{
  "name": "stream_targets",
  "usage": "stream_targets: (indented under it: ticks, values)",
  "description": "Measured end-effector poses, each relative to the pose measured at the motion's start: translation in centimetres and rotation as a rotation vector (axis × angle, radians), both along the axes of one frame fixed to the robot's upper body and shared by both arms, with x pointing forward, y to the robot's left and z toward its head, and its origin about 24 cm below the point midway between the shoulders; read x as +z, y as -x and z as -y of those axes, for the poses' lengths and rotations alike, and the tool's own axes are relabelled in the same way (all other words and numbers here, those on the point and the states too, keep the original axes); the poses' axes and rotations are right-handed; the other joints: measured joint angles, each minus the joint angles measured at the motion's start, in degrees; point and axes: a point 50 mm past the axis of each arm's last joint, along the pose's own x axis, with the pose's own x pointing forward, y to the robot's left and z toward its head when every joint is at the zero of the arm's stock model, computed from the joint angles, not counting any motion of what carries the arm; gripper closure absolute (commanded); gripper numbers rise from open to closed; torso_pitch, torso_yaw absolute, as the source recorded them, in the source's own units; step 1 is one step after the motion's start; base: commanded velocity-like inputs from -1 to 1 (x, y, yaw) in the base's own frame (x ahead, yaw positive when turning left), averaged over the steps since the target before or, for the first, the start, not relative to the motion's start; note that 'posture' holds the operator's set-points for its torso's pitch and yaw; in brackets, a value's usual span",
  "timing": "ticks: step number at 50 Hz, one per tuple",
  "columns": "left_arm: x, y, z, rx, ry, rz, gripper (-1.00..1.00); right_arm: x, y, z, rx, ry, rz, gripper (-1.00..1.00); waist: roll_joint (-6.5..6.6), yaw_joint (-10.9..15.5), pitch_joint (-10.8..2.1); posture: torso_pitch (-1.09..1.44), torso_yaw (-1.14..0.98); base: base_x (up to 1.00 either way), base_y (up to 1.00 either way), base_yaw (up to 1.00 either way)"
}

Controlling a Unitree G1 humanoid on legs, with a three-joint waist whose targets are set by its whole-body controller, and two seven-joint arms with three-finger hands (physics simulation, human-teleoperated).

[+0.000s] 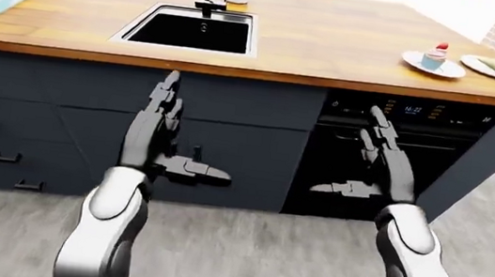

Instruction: Move the dessert items from the plate to the tray.

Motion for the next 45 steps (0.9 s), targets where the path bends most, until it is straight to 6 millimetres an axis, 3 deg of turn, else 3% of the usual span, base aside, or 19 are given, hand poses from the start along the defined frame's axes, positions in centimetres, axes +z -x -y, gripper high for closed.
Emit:
stream_targets:
  ticks: [5,7,9,12,14,18,19,20,22,26,29,31,32,35,36,39,45]
  values:
    - [2.3,-0.2,0.0,-0.010,-0.006,0.018,-1.00,2.7,-0.2,0.4,0.006,0.012,0.038,-1.00,-3.07,1.81,0.74,0.00,0.00,0.44,-0.74,0.00]
    - [3.0,-0.3,-0.2,0.002,-0.007,0.011,-1.00,3.5,-0.1,0.4,0.013,0.017,0.045,-1.00,-4.44,2.27,0.41,0.00,0.00,0.49,-0.82,0.00]
    - [3.6,-0.3,-0.4,0.011,-0.005,0.021,-1.00,4.1,0.0,0.3,0.018,0.014,0.055,-1.00,-7.08,2.13,-0.22,0.00,0.00,0.52,-0.82,0.00]
    - [3.4,-0.2,0.4,-0.027,-0.006,-0.008,-1.00,3.8,0.2,1.3,-0.020,0.018,0.020,-1.00,-6.80,0.20,1.38,0.00,0.00,0.52,-0.82,0.00]
    - [3.3,-0.3,0.6,-0.045,-0.008,-0.024,-1.00,4.0,0.2,1.9,-0.045,0.013,0.010,-1.00,-6.45,-0.42,1.71,0.00,0.00,0.52,-0.83,0.00]
    - [4.3,-0.4,0.3,-0.026,-0.011,0.004,-1.00,5.4,0.5,2.0,-0.046,0.022,0.055,-1.00,-3.78,-1.81,2.80,0.00,0.00,0.52,-0.84,0.00]
    - [4.8,-0.3,0.3,-0.020,-0.013,0.021,-1.00,5.6,0.4,1.9,-0.040,0.023,0.063,-1.00,-3.32,-1.59,2.74,0.00,0.00,0.52,-0.80,0.00]
    - [5.2,-0.1,0.2,-0.012,-0.013,0.041,-1.00,5.8,0.4,1.8,-0.030,0.024,0.073,-1.00,-1.99,-0.58,2.62,0.00,0.00,0.52,-0.82,0.00]
    - [5.2,0.0,0.0,0.000,-0.013,0.035,-1.00,5.4,0.3,1.4,-0.007,0.014,0.055,-1.00,-1.14,-0.05,3.88,0.00,0.00,0.51,-0.81,0.00]
    - [5.6,-0.1,0.2,-0.007,-0.023,0.021,-1.00,5.2,0.2,1.6,0.000,0.011,0.014,-1.00,0.25,-0.20,0.94,0.00,0.00,0.42,-0.81,0.00]
    - [6.8,0.4,0.4,-0.017,-0.027,0.080,-1.00,6.9,0.8,2.0,-0.023,0.021,0.093,-1.00,-0.87,0.14,0.64,0.00,0.00,0.26,-0.81,0.00]
    - [7.3,0.7,0.4,-0.015,-0.026,0.099,-1.00,7.7,1.0,2.0,-0.022,0.028,0.131,-1.00,-2.99,-0.09,1.02,0.00,0.00,0.25,-0.82,0.00]
    - [7.5,0.7,0.4,-0.017,-0.027,0.102,-1.00,8.0,1.0,2.0,-0.020,0.031,0.138,-1.00,-4.91,-0.88,0.99,0.00,0.00,0.25,-0.81,0.00]
    - [6.8,0.4,1.2,-0.059,-0.029,0.041,-1.00,7.9,0.9,2.8,-0.045,0.024,0.097,-1.00,-5.90,-2.68,2.52,0.00,0.00,0.24,-0.72,0.00]
    - [6.5,0.3,1.3,-0.070,-0.034,0.019,-1.00,7.9,0.9,3.0,-0.056,0.021,0.082,-1.00,-6.21,-2.73,2.46,0.00,0.00,0.25,-0.72,0.00]
    - [7.1,0.4,1.0,-0.059,-0.037,0.028,-1.00,8.8,1.1,2.9,-0.054,0.028,0.108,-1.00,-5.02,-2.01,1.84,0.00,0.00,0.25,-0.72,0.00]
    - [8.8,0.8,0.7,-0.034,-0.041,0.113,-1.00,9.8,1.2,2.6,-0.022,0.038,0.147,-1.00,-2.85,-1.59,2.18,0.00,0.00,0.25,-0.71,0.00]
